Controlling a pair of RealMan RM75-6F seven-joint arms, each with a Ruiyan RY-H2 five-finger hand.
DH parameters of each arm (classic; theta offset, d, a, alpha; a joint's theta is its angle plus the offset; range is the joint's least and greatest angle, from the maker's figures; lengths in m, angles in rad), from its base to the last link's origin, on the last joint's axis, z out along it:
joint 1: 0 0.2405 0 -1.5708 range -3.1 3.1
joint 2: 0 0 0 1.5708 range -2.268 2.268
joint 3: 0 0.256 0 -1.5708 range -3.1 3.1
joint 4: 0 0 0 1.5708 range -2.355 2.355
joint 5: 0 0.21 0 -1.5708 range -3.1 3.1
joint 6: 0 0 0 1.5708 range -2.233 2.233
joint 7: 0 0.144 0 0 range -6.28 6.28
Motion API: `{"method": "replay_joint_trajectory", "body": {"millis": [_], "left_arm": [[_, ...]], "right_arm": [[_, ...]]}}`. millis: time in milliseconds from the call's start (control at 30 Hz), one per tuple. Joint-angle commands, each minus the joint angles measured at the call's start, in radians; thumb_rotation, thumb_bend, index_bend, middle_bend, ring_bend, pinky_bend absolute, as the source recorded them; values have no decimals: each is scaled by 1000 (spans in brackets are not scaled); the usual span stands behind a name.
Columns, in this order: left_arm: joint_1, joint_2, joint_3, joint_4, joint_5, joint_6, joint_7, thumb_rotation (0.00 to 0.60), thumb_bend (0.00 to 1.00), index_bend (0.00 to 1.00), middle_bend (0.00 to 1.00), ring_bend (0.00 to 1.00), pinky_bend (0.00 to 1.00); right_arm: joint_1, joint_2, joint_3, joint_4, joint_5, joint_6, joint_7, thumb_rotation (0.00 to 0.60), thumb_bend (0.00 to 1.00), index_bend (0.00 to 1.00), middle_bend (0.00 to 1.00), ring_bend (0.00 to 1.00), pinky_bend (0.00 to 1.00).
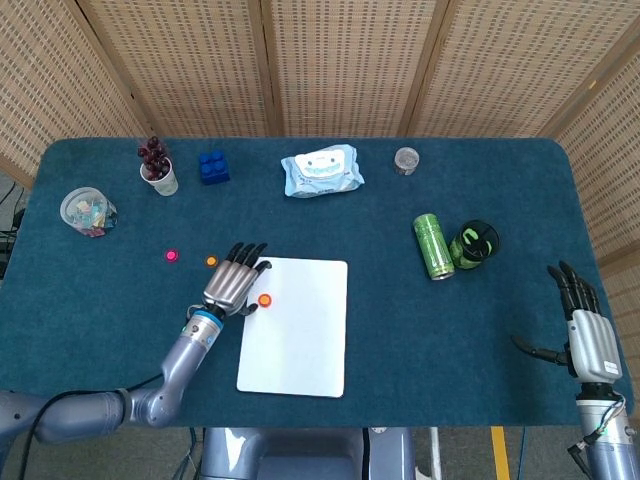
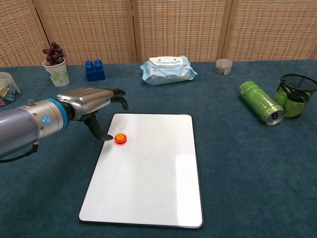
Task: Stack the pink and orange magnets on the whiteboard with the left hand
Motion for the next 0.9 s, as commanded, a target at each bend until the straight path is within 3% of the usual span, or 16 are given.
{"method": "replay_joint_trajectory", "body": {"millis": [33,300,567,900], "left_arm": [[34,78,-9,-3,-6,29,-33,600,262,205,0,0,0],[94,168,-22,145,-27,-50,-214,600,335,236,0,0,0],[109,118,-7,337,17,-127,-330,600,340,326,0,0,0],[110,56,-11,473,63,-174,-409,600,338,364,0,0,0]], "right_arm": [[0,0,0,0,1,-1,0,600,105,0,0,0,0],[1,0,0,-6,5,-4,-9,600,105,0,0,0,0],[2,1,0,-10,11,-6,-15,600,105,0,0,0,0],[2,3,0,-11,12,-9,-13,600,105,0,0,0,0]]}}
